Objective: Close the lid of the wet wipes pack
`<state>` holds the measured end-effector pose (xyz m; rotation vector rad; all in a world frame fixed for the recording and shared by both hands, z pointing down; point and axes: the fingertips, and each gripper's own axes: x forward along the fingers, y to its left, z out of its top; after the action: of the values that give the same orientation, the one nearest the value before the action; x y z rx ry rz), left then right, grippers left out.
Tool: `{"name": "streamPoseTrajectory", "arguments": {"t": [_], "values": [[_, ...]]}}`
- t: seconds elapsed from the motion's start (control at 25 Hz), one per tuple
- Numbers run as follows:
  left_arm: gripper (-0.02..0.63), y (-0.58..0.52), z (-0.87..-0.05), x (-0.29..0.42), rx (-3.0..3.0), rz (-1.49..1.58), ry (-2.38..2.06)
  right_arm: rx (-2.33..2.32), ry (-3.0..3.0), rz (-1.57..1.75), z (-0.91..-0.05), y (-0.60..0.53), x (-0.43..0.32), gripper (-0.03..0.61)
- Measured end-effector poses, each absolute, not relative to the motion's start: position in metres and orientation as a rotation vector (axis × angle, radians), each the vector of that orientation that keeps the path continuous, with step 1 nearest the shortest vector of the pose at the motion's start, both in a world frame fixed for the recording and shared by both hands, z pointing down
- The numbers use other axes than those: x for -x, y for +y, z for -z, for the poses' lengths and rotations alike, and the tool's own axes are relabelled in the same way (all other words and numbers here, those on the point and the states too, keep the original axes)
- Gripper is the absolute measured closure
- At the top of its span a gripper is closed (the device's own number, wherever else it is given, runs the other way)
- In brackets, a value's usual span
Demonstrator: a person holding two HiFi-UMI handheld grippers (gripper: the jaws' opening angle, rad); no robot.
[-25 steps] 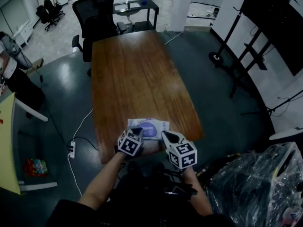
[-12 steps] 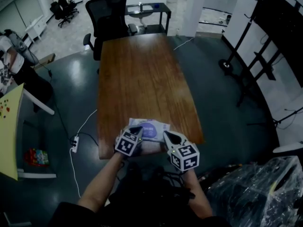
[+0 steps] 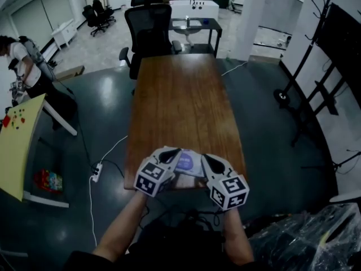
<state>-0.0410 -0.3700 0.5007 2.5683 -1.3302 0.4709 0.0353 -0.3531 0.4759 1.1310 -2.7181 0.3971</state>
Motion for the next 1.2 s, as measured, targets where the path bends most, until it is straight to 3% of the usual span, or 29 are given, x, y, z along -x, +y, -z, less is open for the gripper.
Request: {"name": "streamPoseTrajectory", "arguments": {"t": [0.4, 1.2], "values": [[0.618, -0.313, -0.411, 0.067, -2.707, -0.240, -1.304, -1.275, -2.765, -0.235, -0.405, -0.300, 0.006, 0.569], [0.619, -0.208, -0.372, 0.112, -2.803, -0.081, -1.238, -1.373, -2.859, 0.002, -0.334, -0.196, 0.061, 0.569]]}}
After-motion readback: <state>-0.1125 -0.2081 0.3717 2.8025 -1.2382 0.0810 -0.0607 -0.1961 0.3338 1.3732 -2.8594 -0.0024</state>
